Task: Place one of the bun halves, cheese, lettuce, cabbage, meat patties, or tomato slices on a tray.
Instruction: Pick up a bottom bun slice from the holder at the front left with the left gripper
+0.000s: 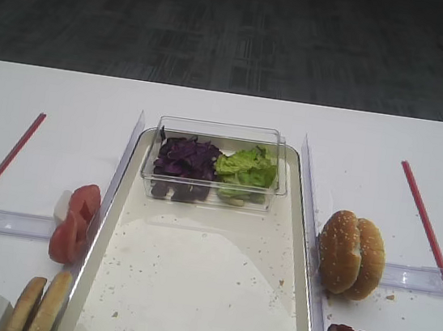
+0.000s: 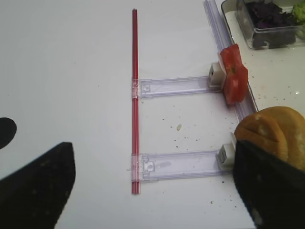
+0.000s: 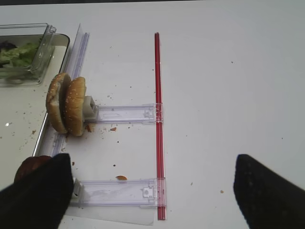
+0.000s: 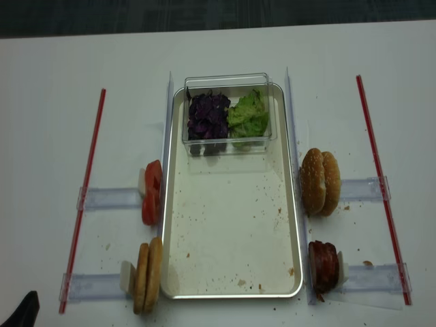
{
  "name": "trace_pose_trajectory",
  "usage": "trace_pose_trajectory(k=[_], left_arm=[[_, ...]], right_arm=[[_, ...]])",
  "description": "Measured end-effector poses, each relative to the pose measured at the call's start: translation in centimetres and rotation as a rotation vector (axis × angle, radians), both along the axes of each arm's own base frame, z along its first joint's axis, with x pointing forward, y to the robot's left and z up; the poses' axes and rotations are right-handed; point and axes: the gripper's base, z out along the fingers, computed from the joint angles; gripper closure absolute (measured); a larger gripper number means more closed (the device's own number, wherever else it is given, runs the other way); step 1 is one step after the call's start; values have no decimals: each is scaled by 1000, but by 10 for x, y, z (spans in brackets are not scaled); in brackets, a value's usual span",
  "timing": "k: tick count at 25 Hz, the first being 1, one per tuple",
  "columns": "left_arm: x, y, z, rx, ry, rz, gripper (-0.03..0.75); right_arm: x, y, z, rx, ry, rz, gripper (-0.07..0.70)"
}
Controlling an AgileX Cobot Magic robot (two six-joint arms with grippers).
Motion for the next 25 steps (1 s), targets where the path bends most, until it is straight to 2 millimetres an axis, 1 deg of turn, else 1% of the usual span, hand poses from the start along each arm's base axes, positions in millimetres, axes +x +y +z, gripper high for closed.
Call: trace_pose_trajectory(k=[25], left_arm=[[0, 0, 0, 0, 0, 0, 97]], right_arm=[[0, 0, 0, 0, 0, 0, -60]])
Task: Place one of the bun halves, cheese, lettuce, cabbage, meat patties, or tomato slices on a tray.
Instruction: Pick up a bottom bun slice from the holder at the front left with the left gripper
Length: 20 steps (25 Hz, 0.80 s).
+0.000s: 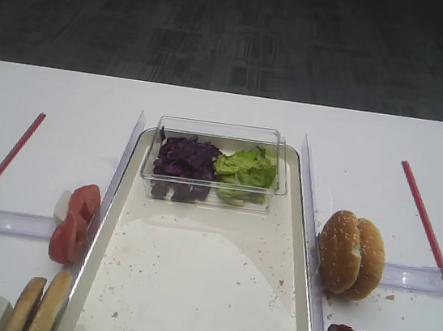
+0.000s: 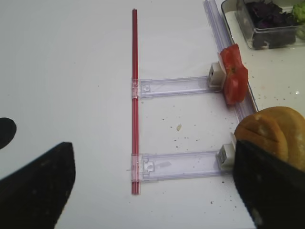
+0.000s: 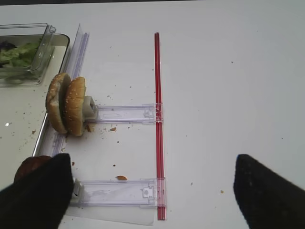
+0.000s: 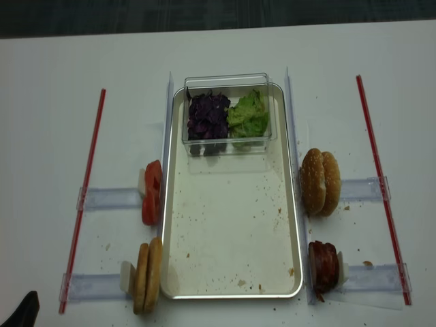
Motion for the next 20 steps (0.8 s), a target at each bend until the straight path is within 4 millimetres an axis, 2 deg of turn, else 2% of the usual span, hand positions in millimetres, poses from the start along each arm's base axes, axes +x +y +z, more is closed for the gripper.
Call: trace_pose_trajectory(k=[11, 20], left_arm=[[1, 0, 0, 7, 9, -7, 97], [30, -5, 0, -40, 199, -34, 97]], right_arm=[[0, 0, 0, 0, 0, 0, -60], [0, 0, 0, 0, 0, 0, -60]])
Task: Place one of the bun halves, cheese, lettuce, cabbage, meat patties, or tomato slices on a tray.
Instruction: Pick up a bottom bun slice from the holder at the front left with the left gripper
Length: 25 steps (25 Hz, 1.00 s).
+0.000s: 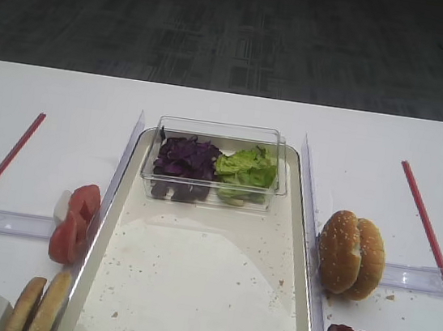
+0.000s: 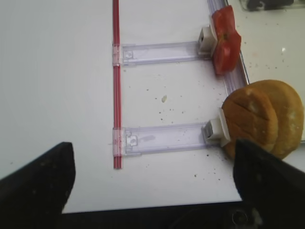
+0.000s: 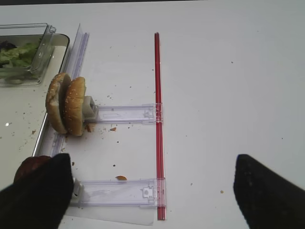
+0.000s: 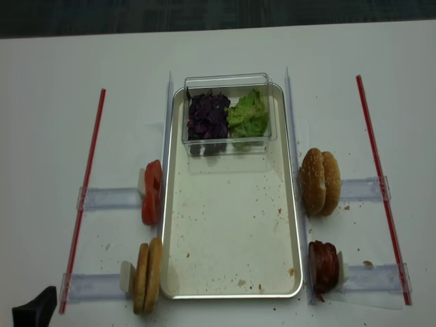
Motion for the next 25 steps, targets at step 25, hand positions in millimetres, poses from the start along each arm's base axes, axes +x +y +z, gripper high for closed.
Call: trace_pose_trajectory(k=[25], left_arm=[[146, -4, -7, 0, 590, -15, 97]], right_arm=[[0, 0, 0, 0, 0, 0, -60]])
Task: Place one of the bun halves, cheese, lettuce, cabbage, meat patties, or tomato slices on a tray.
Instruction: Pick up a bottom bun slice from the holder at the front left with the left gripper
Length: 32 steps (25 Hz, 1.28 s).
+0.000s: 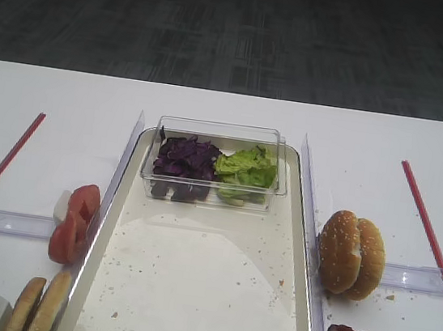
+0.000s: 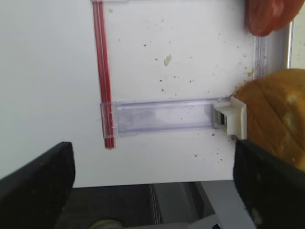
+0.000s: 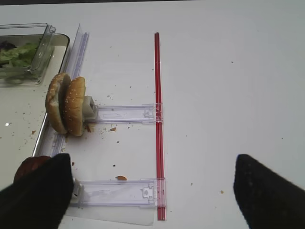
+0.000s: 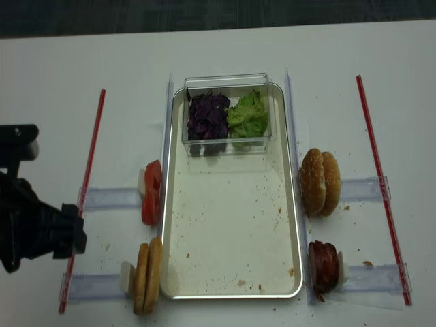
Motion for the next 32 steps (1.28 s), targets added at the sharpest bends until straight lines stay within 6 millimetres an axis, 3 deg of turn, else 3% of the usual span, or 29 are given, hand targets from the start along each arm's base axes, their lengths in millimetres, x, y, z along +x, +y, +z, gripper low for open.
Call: trace_pose_trajectory(k=[5, 16, 32], left_arm=[[9, 0, -2, -1, 0, -14, 97], [4, -7, -3, -46, 54, -25, 97], [-12, -72, -1, -168, 90, -209, 97]], right_arm=[[0, 0, 0, 0, 0, 0, -60], [0, 0, 0, 0, 0, 0, -60], [0, 0, 0, 0, 0, 0, -60]])
